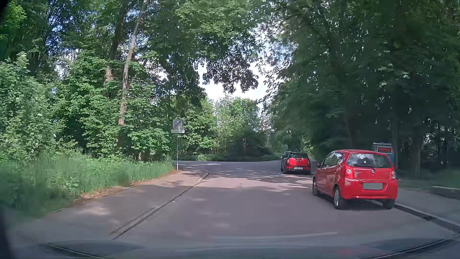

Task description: Follow the waypoints while adhering to traffic rules and regulations

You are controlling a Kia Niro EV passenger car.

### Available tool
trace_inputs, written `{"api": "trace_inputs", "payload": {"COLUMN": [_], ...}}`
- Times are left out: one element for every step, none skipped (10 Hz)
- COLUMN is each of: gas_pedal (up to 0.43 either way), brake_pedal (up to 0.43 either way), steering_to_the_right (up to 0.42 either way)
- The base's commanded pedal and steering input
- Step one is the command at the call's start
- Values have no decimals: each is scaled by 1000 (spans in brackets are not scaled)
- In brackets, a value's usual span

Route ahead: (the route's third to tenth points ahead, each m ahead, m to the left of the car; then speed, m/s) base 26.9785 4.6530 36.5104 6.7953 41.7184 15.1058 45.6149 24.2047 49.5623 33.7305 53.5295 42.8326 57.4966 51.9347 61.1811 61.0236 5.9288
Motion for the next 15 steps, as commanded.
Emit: {"api": "trace_inputs", "payload": {"gas_pedal": [8,8,8,8,8,8,8,8,8,8,8,8,8,8,8], "brake_pedal": [18,18,18,18,18,18,18,18,18,18,18,18,18,18,18], "steering_to_the_right": [2,1,1,2,3,6,9,11,13,13,13,14,19,23,24]}}
